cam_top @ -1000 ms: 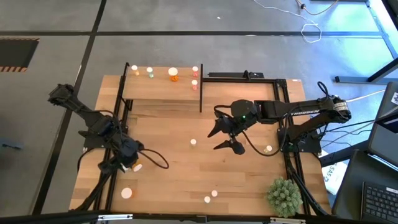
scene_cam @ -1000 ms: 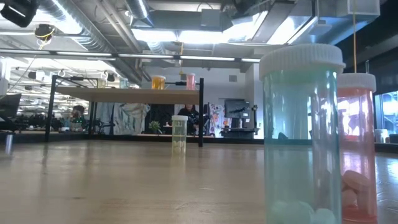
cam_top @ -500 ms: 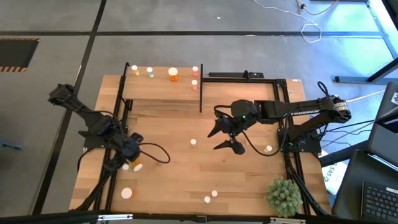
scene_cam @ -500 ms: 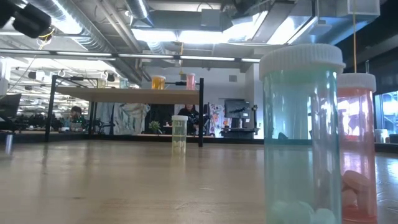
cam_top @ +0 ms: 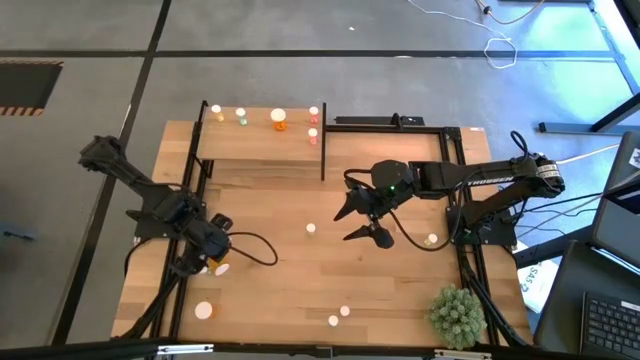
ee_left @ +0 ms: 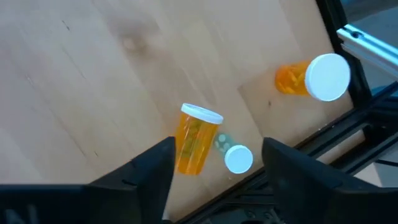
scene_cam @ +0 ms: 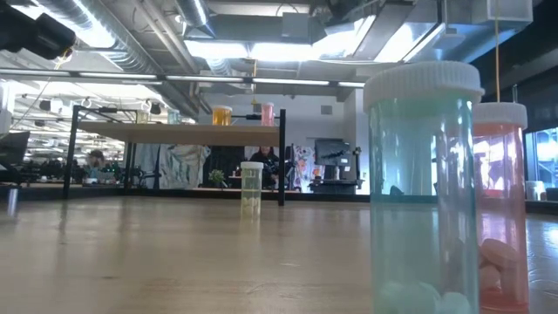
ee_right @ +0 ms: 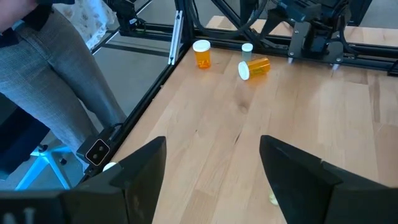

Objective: Pick and place medicine bottles onto shelf by color
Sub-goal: Put the top big orange pill bottle on the shelf aligned with the orange pill bottle on the shelf

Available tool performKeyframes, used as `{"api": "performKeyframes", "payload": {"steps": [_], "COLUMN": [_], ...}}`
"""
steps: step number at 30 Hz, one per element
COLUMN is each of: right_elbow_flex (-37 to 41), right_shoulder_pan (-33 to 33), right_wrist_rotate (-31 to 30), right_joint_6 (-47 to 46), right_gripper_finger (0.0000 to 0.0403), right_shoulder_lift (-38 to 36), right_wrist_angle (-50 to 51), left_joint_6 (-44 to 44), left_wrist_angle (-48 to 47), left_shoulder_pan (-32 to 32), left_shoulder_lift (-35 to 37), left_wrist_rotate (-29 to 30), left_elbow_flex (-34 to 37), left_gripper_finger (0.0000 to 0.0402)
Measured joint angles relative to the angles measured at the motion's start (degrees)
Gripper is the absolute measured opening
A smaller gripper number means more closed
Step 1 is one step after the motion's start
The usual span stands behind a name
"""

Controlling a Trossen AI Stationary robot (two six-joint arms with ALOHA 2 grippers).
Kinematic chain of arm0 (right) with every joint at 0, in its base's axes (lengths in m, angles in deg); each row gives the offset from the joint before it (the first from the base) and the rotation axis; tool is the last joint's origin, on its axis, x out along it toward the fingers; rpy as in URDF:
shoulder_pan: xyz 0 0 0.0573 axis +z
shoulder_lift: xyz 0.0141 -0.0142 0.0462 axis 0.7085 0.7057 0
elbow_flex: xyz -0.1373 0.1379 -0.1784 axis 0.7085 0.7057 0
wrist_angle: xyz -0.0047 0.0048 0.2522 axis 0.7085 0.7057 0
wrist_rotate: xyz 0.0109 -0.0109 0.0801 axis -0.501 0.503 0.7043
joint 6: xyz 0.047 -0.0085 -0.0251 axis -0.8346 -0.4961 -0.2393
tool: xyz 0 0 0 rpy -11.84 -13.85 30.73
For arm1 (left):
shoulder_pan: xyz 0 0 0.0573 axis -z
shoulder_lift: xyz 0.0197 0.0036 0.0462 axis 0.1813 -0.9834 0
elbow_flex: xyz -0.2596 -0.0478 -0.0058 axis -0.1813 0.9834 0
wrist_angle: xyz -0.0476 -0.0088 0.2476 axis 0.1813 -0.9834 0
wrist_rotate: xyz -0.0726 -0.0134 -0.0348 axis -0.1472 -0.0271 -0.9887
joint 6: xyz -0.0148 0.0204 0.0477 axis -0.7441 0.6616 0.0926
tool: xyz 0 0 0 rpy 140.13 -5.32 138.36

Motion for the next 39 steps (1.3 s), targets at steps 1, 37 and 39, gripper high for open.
{"api": "performKeyframes", "payload": {"steps": [1,37,39], "right_elbow_flex": [0.0,0.0,0.0], "right_shoulder_pan": [0.0,0.0,0.0], "right_wrist_rotate": [0.0,0.0,0.0], "right_joint_6": [0.0,0.0,0.0], "right_gripper_finger": [0.0261,0.0261,0.0261], "right_shoulder_lift": [0.0,0.0,0.0], "right_wrist_angle": [0.0,0.0,0.0], "left_joint_6": [0.0,-7.6,-7.6], "left_wrist_angle": [0.0,15.7,16.7], "left_shoulder_pan": [0.0,0.0,0.0], "left_shoulder_lift": [-0.5,-2.4,-2.4], "left_wrist_rotate": [0.5,-0.7,-1.3], "left_elbow_flex": [0.0,18.9,19.7], "left_gripper_finger": [0.0245,0.0266,0.0266]}}
